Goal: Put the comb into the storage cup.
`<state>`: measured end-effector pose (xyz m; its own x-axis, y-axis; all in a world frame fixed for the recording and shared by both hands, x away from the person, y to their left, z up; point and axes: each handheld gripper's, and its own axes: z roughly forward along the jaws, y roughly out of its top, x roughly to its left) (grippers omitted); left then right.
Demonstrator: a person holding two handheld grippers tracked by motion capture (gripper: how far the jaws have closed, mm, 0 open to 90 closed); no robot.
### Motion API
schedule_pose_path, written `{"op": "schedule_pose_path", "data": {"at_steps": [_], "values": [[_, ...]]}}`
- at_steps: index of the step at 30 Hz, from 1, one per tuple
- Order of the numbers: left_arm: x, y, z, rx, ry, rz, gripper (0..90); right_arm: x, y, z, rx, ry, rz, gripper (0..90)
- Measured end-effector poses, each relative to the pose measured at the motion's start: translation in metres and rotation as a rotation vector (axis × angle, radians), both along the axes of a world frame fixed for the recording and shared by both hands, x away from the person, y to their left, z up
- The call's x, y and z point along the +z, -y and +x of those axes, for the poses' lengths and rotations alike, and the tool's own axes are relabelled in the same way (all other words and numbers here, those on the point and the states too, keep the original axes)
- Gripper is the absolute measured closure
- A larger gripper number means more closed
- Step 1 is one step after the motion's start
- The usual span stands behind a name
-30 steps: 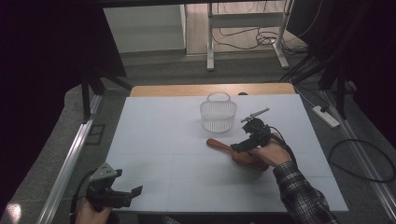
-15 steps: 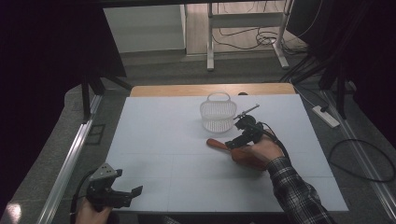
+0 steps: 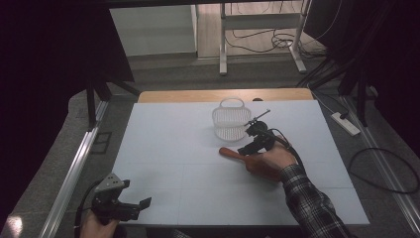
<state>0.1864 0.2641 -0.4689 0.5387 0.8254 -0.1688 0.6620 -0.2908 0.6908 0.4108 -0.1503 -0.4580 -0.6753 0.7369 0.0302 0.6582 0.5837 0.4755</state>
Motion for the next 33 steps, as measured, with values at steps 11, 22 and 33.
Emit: {"op": "schedule_pose_path", "data": {"at_steps": [11,22,33], "values": [[0.000,0.001,0.000,-0.003,0.000,0.010,1.0,0.004,0.002,0.005,0.063,0.007,0.032,75.7],[0.000,0.002,0.000,-0.003,0.000,0.020,1.2,-0.005,-0.002,0.010,0.030,-0.009,0.016,89.1],[0.000,0.002,0.000,-0.003,0.000,0.020,1.2,-0.026,-0.012,0.012,0.027,-0.048,-0.047,89.1]]}}
